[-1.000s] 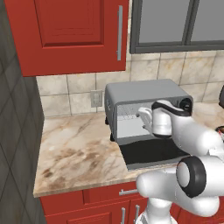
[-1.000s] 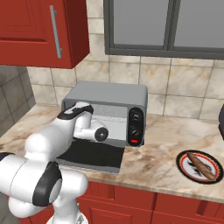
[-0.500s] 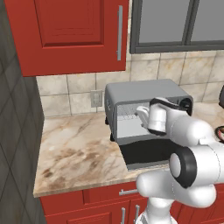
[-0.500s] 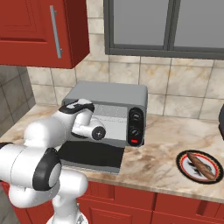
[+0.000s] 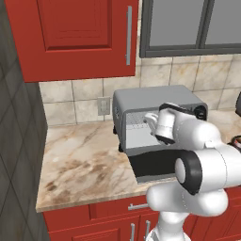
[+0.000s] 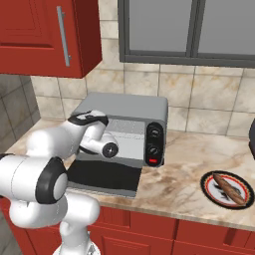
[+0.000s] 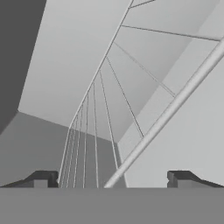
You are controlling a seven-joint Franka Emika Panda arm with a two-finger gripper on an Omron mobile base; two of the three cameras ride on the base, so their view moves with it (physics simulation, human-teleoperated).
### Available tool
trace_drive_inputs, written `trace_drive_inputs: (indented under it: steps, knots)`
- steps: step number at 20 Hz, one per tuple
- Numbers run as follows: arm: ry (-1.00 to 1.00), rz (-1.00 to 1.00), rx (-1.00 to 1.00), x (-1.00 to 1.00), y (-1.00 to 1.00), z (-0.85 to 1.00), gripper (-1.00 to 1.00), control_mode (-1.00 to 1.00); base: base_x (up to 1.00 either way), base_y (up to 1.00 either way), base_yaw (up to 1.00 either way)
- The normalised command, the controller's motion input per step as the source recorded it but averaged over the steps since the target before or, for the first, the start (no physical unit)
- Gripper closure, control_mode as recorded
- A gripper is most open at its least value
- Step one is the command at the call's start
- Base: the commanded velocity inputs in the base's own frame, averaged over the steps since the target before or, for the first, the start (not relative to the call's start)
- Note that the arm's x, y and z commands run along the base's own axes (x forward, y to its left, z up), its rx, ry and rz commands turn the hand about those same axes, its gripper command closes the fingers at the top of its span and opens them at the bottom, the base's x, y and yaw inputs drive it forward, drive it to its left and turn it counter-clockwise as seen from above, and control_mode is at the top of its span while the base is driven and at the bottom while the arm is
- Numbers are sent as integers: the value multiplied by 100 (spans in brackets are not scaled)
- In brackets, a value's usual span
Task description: Pull the toaster oven rack outwards. Pick up the baguette from the plate and place it on the toaster oven rack. Close the toaster oven door fully and set the temperature to the lowest setting.
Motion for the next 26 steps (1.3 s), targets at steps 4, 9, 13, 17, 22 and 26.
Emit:
trace_drive_inputs:
  steps: [4,9,13,17,22,26]
  knots:
    - [0,-1,0,13,0,0,-100,-100,0,0,0]
    - [0,-2,0,17,0,0,-100,-100,0,0,0]
    - [0,0,0,10,0,0,-100,-100,0,0,0]
    - [0,0,0,0,0,0,-100,-100,0,0,0]
    - [0,0,0,0,0,0,100,-100,0,0,0]
    - [0,0,0,0,0,0,100,-100,0,0,0]
